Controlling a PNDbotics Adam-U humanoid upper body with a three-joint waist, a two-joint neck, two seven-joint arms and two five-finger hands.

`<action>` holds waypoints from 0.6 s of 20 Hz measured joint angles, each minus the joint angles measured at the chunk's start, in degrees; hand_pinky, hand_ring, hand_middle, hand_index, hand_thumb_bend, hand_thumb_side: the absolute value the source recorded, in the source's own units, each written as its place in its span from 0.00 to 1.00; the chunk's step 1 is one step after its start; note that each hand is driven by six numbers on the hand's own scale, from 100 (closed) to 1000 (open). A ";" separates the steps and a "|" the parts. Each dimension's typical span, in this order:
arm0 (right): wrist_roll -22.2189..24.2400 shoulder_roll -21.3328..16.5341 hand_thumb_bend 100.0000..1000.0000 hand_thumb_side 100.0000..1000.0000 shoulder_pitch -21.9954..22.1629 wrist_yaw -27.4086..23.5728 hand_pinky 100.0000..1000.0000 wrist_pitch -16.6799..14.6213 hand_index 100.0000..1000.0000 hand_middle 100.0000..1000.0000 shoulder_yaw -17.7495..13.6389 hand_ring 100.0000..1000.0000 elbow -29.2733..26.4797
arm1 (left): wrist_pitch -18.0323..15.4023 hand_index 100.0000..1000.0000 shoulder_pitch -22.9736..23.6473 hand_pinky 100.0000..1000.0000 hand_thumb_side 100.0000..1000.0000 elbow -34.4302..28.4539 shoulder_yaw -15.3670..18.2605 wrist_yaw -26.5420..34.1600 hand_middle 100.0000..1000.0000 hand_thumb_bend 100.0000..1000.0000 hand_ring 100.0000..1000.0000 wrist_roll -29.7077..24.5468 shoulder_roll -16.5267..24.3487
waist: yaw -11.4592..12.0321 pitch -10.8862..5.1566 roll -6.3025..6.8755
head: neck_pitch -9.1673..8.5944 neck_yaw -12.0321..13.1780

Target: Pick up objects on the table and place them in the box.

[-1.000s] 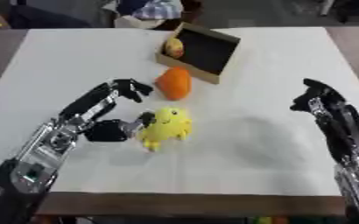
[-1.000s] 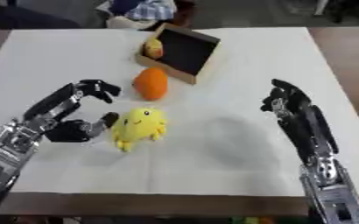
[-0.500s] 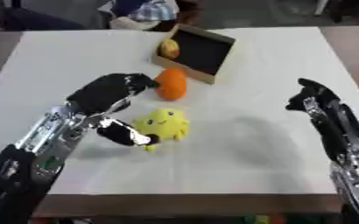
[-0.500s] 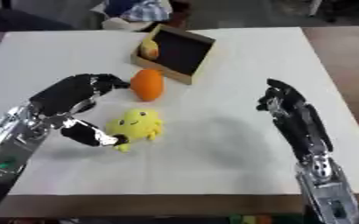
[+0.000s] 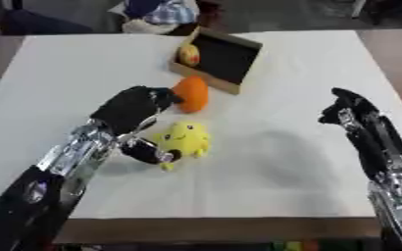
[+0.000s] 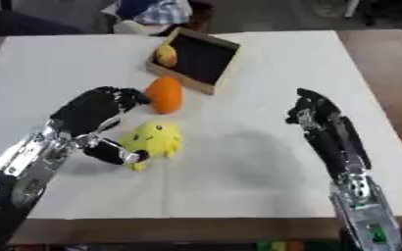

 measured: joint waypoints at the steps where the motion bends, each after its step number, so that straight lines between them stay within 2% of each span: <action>1: 0.01 0.00 0.00 0.67 0.00 0.00 0.69 0.01 0.84 0.50 0.00 0.54 0.00 | 0.12 0.88 -0.15 0.74 0.39 0.51 -0.12 -0.62 0.75 0.53 0.71 0.51 -0.26 | 0.00 0.00 0.00 | 0.00 0.01; 5: 0.07 0.00 0.00 0.67 -0.01 0.00 0.69 0.06 0.83 0.50 0.01 0.54 0.01 | 0.35 0.85 -0.53 0.73 0.38 2.63 -0.23 -2.34 0.70 0.49 0.66 2.42 -1.48 | -0.03 0.00 0.00 | 0.00 0.14; 12: 0.12 0.00 0.00 0.67 -0.03 0.01 0.69 0.08 0.83 0.50 0.03 0.54 0.01 | 0.05 0.72 -0.59 0.66 0.33 5.31 -0.50 -2.15 0.52 0.38 0.47 3.29 -2.17 | -0.11 0.00 0.00 | 0.00 0.26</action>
